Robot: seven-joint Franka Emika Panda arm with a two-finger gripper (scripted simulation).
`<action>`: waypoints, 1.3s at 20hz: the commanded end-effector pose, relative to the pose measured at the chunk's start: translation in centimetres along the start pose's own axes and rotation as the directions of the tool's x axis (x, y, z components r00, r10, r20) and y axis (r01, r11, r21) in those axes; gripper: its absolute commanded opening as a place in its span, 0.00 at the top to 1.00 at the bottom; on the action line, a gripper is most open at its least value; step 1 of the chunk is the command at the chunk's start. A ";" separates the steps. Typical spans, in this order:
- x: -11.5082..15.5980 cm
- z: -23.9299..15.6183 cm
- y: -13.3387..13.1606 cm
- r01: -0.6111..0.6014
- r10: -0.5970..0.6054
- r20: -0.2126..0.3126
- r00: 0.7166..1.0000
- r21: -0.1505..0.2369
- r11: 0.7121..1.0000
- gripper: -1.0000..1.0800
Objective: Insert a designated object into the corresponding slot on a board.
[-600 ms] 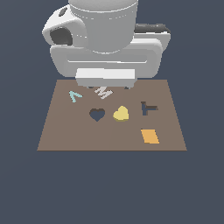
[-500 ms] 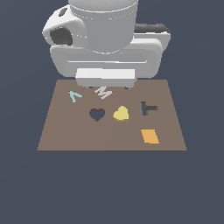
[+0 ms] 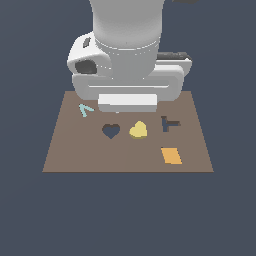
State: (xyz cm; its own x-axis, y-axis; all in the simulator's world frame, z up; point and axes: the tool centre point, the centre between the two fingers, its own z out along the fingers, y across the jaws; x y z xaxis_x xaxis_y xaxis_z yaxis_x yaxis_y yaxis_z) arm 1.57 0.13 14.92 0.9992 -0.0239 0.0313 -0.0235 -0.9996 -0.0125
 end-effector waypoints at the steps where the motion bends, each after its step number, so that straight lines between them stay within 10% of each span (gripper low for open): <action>1: 0.0 1.8 -0.5 0.009 -0.009 0.006 1.000 -0.002 1.000 0.04; 26: 0.2 11.3 -2.9 0.049 -0.048 0.032 0.998 -0.011 0.999 0.04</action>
State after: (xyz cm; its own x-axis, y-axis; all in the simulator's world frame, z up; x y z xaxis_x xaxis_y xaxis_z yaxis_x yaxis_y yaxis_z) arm 2.26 3.12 4.16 0.9997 0.0246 0.0006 0.0246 -0.9997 -0.0003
